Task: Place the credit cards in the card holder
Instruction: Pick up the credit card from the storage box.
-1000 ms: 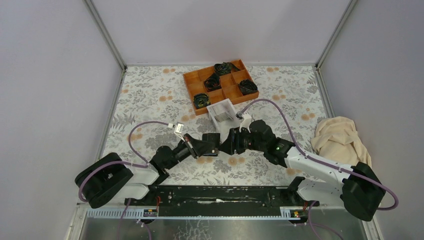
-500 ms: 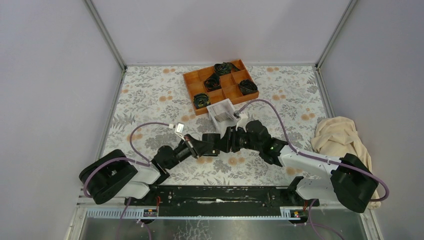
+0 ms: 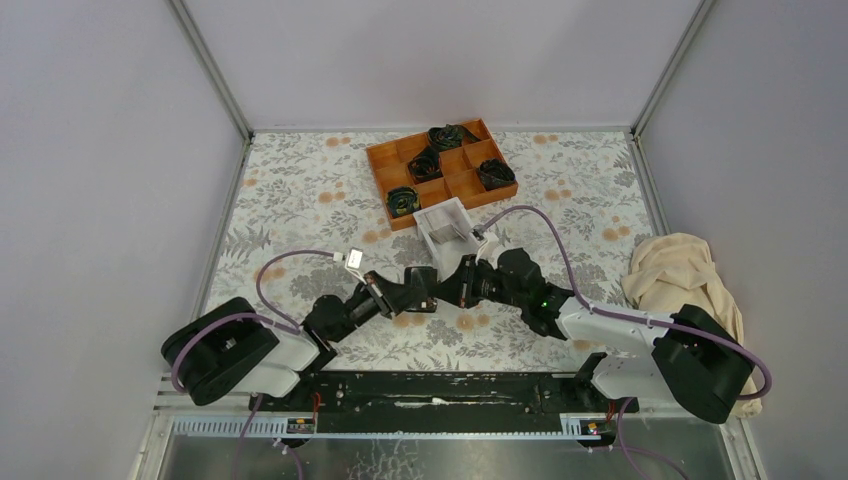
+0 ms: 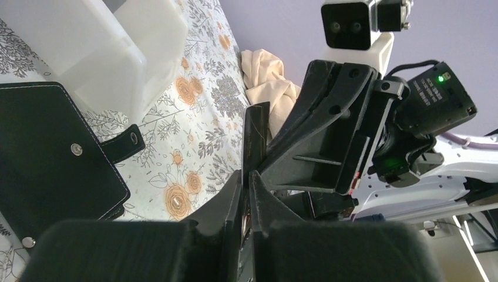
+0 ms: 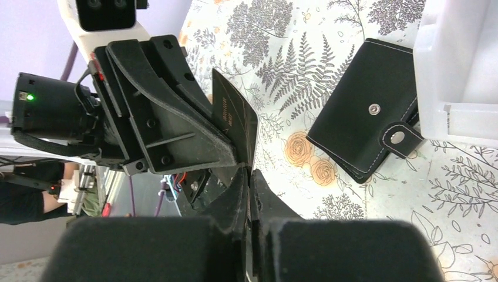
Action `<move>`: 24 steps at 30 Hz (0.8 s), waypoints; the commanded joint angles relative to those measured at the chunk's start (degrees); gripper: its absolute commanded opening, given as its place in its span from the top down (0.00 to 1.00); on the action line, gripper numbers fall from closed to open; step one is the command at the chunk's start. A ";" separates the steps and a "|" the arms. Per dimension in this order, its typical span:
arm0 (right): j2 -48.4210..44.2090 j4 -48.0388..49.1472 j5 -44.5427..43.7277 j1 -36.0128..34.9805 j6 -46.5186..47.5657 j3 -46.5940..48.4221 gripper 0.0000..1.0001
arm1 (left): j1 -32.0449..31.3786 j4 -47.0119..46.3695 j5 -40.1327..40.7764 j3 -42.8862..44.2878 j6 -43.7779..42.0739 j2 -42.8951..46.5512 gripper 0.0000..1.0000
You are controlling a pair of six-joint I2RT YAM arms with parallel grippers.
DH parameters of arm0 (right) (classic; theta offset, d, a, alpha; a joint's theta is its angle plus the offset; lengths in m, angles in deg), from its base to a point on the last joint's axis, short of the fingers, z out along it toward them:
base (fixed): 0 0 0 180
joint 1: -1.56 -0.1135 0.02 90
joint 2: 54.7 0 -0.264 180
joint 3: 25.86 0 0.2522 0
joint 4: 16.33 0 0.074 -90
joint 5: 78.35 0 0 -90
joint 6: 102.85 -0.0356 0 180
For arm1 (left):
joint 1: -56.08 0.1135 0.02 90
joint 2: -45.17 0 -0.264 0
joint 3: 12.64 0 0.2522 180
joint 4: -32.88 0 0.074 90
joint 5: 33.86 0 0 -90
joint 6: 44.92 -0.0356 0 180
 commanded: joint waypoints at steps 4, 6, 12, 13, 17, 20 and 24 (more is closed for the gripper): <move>-0.14 9.41 1.90 -0.44 -2.70 -1.19 1.00 | -0.47 -8.29 1.64 -1.24 1.93 -1.44 0.59; -0.31 9.38 1.91 -0.49 -2.58 -1.19 1.00 | -0.12 -8.30 2.74 -1.89 1.87 -1.47 0.50; -1.27 1.81 -0.91 -0.46 0.12 1.06 1.00 | 2.52 -4.80 6.56 -4.07 0.65 0.76 0.40; -1.39 -0.29 -1.70 -0.48 0.87 1.96 1.00 | 2.94 -3.11 7.67 -4.33 0.14 1.73 0.40; -1.26 -9.16 -5.46 -0.48 4.06 5.78 1.00 | 3.48 8.78 12.48 -3.83 -2.74 9.22 0.40; -0.05 -15.43 -7.45 -0.52 6.32 9.13 1.00 | 3.48 22.00 15.97 -1.81 -6.26 16.24 0.40; 3.73 -22.82 -8.91 -0.44 9.20 15.10 1.00 | 3.43 34.23 19.75 -0.32 -10.04 22.62 0.42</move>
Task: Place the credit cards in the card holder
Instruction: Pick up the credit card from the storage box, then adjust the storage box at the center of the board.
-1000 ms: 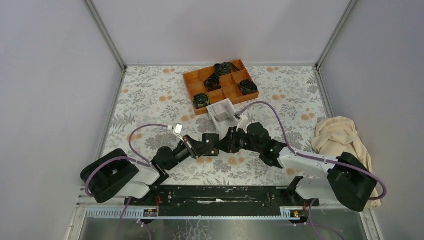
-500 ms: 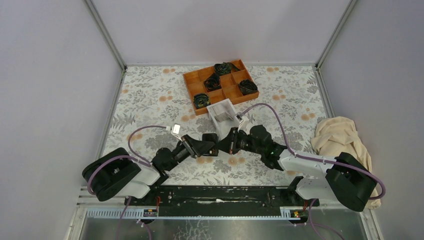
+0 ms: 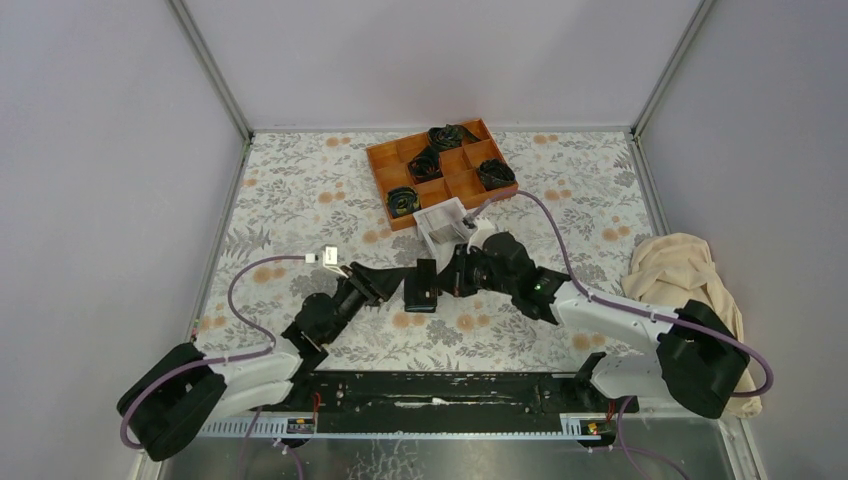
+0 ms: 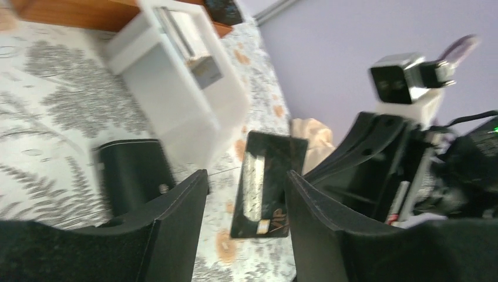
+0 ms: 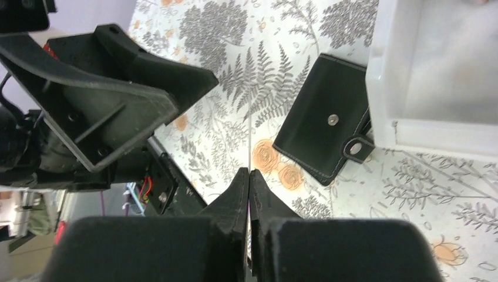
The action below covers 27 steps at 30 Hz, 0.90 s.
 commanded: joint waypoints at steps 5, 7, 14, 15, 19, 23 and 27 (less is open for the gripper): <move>8.60 -15.66 -4.54 -0.29 7.24 13.70 1.00 | 0.40 19.88 7.62 0.40 -7.88 4.93 0.49; 11.63 -18.75 -5.32 -0.27 8.42 17.17 1.00 | 0.38 19.84 7.59 0.60 -8.09 3.54 0.50; 21.49 -30.35 -10.35 -0.29 13.90 32.56 1.00 | 0.41 19.03 7.41 0.83 -8.36 0.25 0.52; 22.71 -31.28 -10.95 -0.21 14.38 34.20 1.00 | 0.38 19.02 7.51 0.83 -8.36 0.17 0.52; 28.24 -34.24 -12.46 0.01 16.46 40.31 1.00 | 0.43 19.10 7.33 0.58 -8.69 0.00 0.53; 33.00 -38.50 -15.27 0.14 18.89 45.65 1.00 | 0.37 19.61 7.50 0.63 -9.27 0.17 0.53; 35.81 -41.37 -18.08 0.74 21.00 48.42 1.00 | 0.40 19.99 7.67 0.72 -9.67 0.40 0.53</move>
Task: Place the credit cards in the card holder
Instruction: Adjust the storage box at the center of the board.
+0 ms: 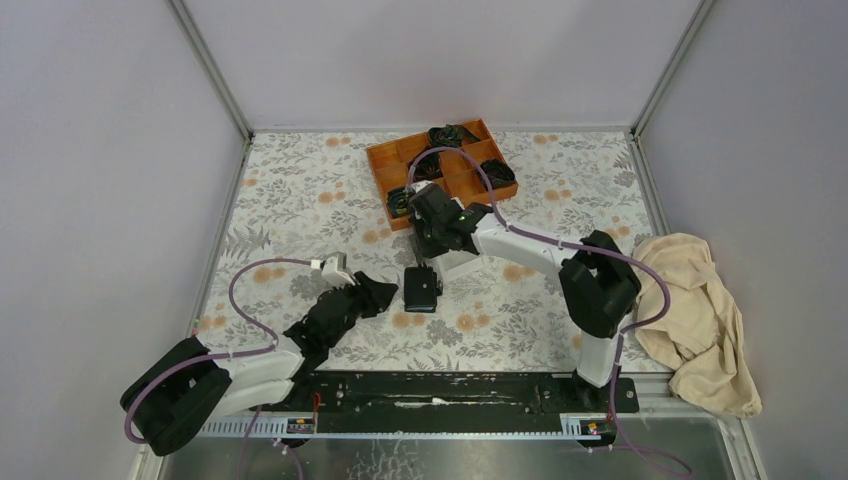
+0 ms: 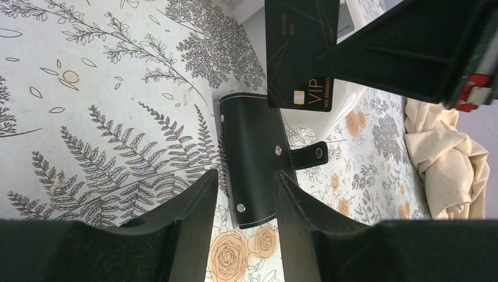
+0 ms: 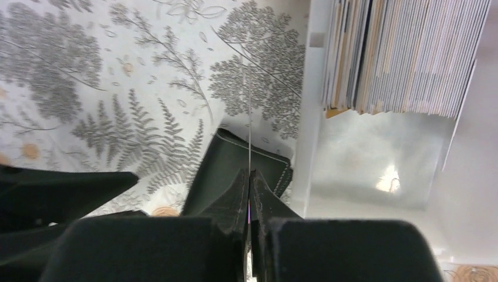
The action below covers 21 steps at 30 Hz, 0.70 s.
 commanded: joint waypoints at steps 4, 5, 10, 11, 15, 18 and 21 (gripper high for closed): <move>1.97 -6.66 -7.67 1.63 5.05 4.39 1.00 | 0.40 0.06 1.38 0.67 -2.27 -0.17 0.53; 1.77 -6.74 -8.18 1.95 5.24 4.16 1.00 | 0.40 0.04 1.37 0.65 -2.32 -0.25 0.53; 0.02 -6.19 -8.72 4.06 5.84 2.18 1.00 | 0.38 -0.98 1.04 0.33 -2.27 -1.42 0.54; -0.32 -6.00 -8.63 4.35 5.90 1.92 1.00 | 0.40 -1.28 0.94 0.26 -2.30 -1.70 0.54; -0.98 -6.08 -8.71 5.06 6.34 1.51 1.00 | 0.40 -2.67 0.45 0.13 -2.02 -3.25 0.54; -1.33 -6.22 -8.34 5.56 6.59 1.50 1.00 | 0.40 -3.65 0.24 -0.04 -1.92 -4.37 0.54; -2.28 -6.48 -6.11 5.58 6.32 1.36 1.00 | 0.36 -4.83 0.05 -0.26 -1.84 -5.40 0.54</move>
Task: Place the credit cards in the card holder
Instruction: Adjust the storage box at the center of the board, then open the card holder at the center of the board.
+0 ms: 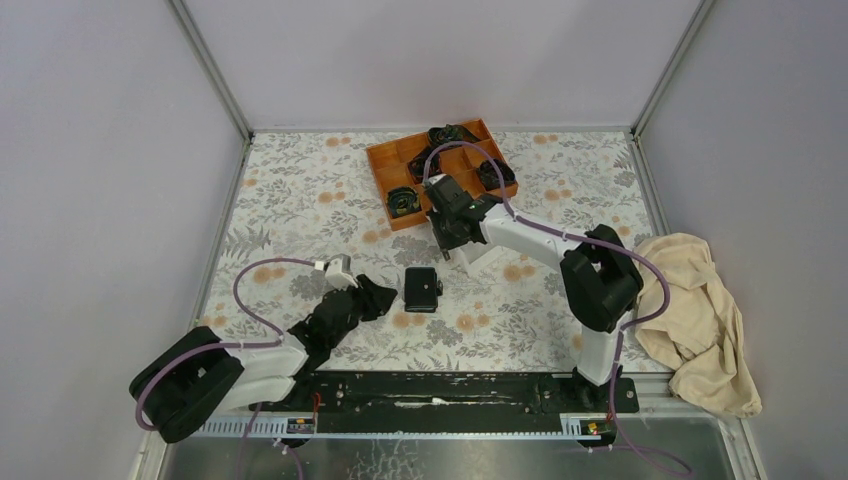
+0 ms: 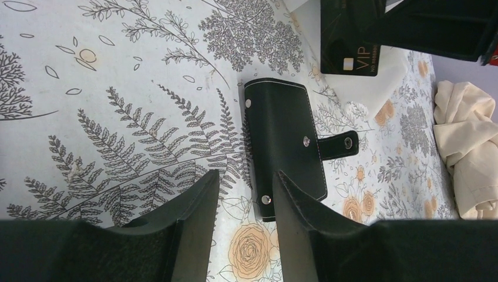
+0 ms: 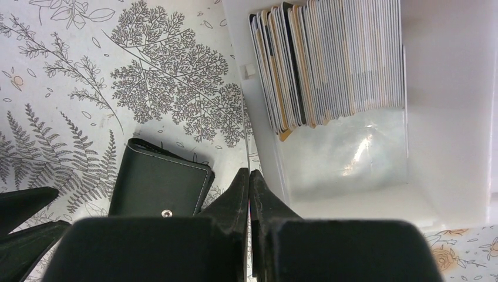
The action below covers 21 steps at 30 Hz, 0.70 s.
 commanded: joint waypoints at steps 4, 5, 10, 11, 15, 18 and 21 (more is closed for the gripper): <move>-7.96 1.02 4.39 0.69 -1.48 -2.44 1.00 | 0.40 -6.14 -0.43 -0.40 -1.50 -2.18 0.54; -8.83 1.89 5.53 0.66 -2.04 -3.13 1.00 | 0.40 -6.31 -0.46 -0.40 -1.67 -2.49 0.54; -12.15 4.34 11.35 0.29 -5.62 -5.02 1.00 | 0.40 -7.44 -0.22 -0.48 -2.06 -4.05 0.54; -12.19 4.52 11.98 -0.14 -6.19 -5.19 1.00 | 0.40 -7.54 -0.23 -0.51 -2.06 -4.30 0.54; -12.95 5.75 12.56 -2.58 -8.39 -6.73 1.00 | 0.42 -7.93 -0.13 -0.53 -2.06 -4.78 0.54; -14.03 7.18 12.73 -3.92 -10.11 -8.72 1.00 | 0.40 -8.12 -0.15 -0.41 -2.06 -5.05 0.54; -14.43 9.40 13.59 -4.32 -11.86 -11.23 1.00 | 0.40 -7.98 -0.28 -0.16 -2.18 -5.11 0.54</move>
